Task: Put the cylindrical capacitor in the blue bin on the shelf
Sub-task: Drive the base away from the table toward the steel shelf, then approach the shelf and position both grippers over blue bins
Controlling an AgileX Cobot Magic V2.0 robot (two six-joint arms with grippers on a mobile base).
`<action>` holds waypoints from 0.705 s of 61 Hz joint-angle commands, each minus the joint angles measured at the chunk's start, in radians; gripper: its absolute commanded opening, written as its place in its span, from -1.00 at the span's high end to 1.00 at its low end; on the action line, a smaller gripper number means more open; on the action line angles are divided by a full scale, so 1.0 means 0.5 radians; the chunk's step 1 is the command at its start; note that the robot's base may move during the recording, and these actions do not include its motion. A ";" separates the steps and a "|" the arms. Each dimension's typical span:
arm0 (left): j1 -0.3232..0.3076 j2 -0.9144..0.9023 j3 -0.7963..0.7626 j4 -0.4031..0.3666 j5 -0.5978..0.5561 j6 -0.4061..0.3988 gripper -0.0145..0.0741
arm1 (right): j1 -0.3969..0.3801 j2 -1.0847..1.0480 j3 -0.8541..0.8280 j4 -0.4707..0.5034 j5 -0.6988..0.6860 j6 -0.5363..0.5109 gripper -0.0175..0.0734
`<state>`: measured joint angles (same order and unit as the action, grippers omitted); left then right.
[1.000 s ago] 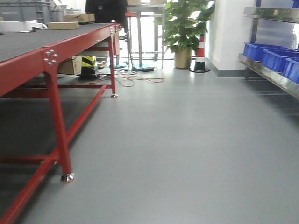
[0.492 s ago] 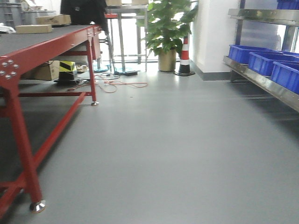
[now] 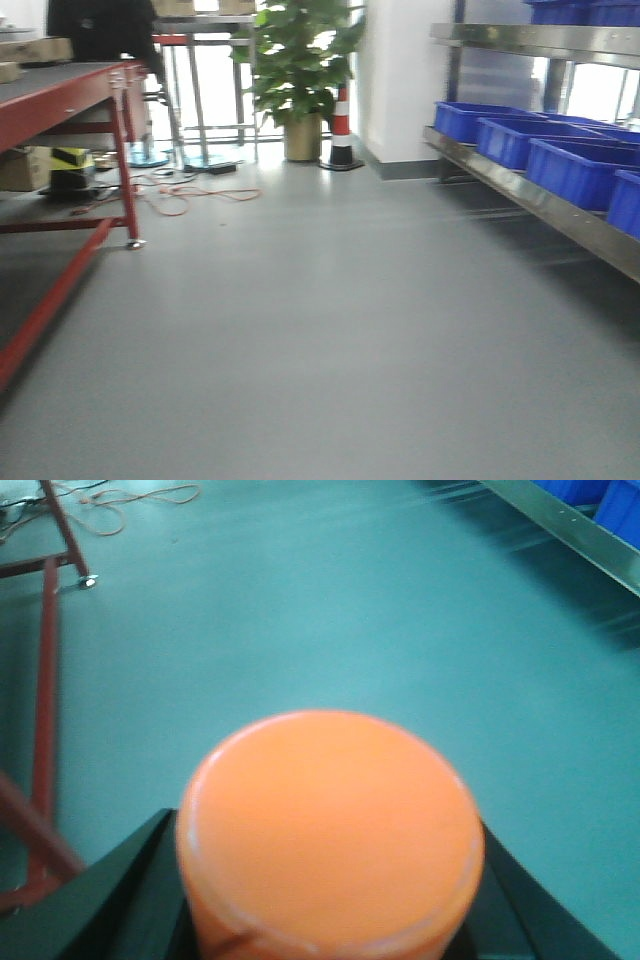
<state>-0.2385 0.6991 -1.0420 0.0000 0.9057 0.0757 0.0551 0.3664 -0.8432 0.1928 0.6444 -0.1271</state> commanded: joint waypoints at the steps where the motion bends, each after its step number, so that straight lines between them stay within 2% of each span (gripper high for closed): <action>1: -0.014 -0.009 -0.014 -0.017 -0.028 -0.001 0.92 | 0.007 -0.008 -0.014 -0.005 -0.046 -0.002 0.97; 43: -0.014 -0.009 -0.014 -0.017 -0.028 -0.001 0.92 | 0.007 -0.008 -0.014 -0.005 -0.046 -0.002 0.97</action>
<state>-0.2385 0.6991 -1.0420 0.0000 0.9057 0.0757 0.0551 0.3664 -0.8432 0.1950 0.6444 -0.1271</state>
